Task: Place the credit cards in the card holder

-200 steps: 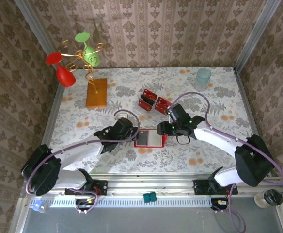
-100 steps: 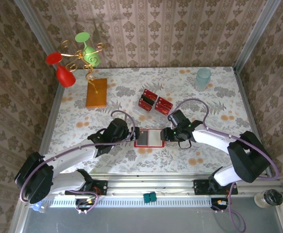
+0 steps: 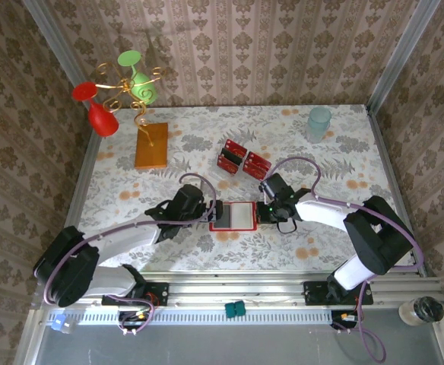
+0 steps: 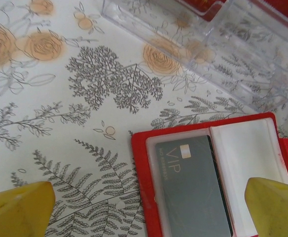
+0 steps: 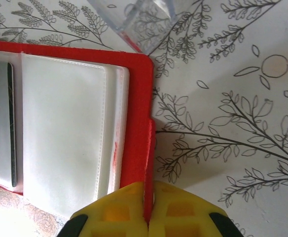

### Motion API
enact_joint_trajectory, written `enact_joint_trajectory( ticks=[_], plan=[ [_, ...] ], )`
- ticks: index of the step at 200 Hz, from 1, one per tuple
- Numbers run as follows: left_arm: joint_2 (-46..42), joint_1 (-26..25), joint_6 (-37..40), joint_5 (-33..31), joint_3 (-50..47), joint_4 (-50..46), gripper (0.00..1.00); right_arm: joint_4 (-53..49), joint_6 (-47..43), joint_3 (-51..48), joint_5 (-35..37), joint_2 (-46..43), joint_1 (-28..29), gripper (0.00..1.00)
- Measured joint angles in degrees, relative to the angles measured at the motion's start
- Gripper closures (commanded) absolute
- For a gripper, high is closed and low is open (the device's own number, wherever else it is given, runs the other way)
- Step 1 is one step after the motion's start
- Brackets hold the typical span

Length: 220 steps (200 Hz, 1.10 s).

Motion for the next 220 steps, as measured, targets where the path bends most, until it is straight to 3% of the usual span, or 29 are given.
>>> enact_joint_trajectory(
  ticks=[220],
  plan=[
    [7.87,0.00,-2.16,3.32,-1.81,8.04,0.00,5.07,3.50,-1.03,-2.69,0.98,2.16,1.00]
  ],
)
